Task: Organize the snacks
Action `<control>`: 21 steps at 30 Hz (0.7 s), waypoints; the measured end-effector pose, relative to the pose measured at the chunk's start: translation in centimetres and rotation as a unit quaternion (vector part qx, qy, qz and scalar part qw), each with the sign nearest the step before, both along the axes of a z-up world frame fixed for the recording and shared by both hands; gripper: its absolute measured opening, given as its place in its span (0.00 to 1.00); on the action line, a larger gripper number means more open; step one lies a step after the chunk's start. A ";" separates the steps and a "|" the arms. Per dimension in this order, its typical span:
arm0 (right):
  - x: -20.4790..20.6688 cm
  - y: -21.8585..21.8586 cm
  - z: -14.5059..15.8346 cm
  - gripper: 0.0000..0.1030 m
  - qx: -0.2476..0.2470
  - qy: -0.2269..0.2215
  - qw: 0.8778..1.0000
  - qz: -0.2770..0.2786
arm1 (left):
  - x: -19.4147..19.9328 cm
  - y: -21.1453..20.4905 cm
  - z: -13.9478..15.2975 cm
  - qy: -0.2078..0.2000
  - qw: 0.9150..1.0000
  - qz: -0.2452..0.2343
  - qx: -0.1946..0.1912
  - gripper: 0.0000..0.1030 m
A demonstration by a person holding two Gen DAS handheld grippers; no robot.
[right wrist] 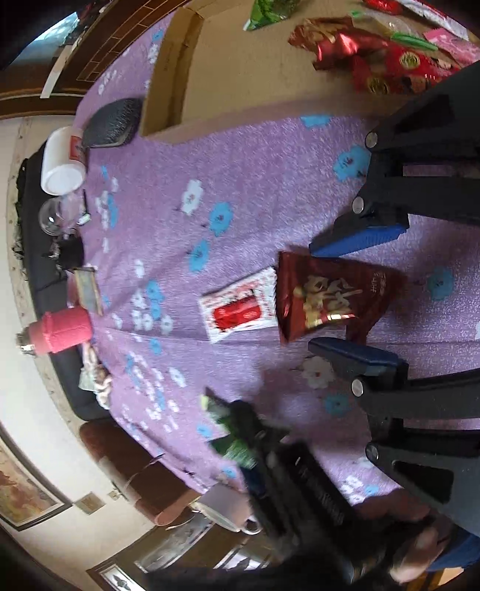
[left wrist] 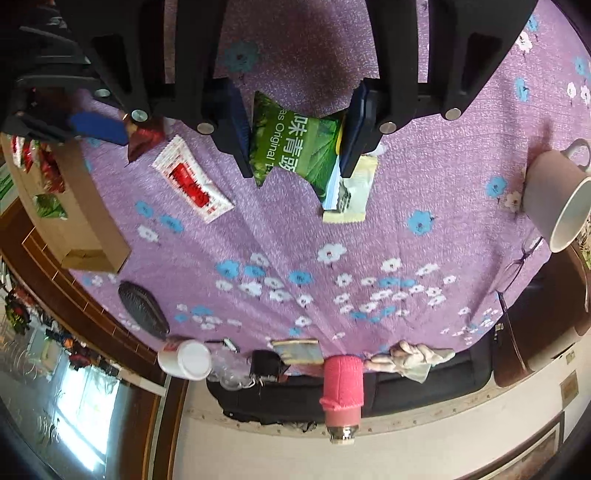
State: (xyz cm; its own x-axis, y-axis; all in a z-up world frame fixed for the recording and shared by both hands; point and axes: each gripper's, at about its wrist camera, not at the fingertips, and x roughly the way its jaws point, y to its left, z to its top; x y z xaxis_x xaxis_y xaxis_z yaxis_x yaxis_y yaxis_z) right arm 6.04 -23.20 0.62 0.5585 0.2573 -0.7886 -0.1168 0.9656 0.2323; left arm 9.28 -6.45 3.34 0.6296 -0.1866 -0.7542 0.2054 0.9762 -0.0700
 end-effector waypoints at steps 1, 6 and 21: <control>0.0 0.1 0.0 0.40 -0.005 -0.001 1.000 -0.002 | -0.1 0.0 0.1 -0.002 1.000 0.000 -0.002 0.43; -0.3 0.3 0.2 0.37 -0.010 -0.009 1.000 0.008 | -0.1 0.2 0.5 -0.007 1.000 0.003 -0.005 0.43; -0.6 -1.4 1.8 0.29 0.028 -0.041 0.998 -0.024 | -0.6 -0.3 0.8 -0.016 1.000 -0.007 -0.004 0.43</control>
State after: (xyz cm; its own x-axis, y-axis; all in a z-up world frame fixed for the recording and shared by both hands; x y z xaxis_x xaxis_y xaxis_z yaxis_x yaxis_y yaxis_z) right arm 5.42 -24.65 2.44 0.6337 0.2704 -0.7248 -0.0917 0.9566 0.2767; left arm 8.68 -6.71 4.11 0.6513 -0.2018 -0.7315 0.2209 0.9727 -0.0716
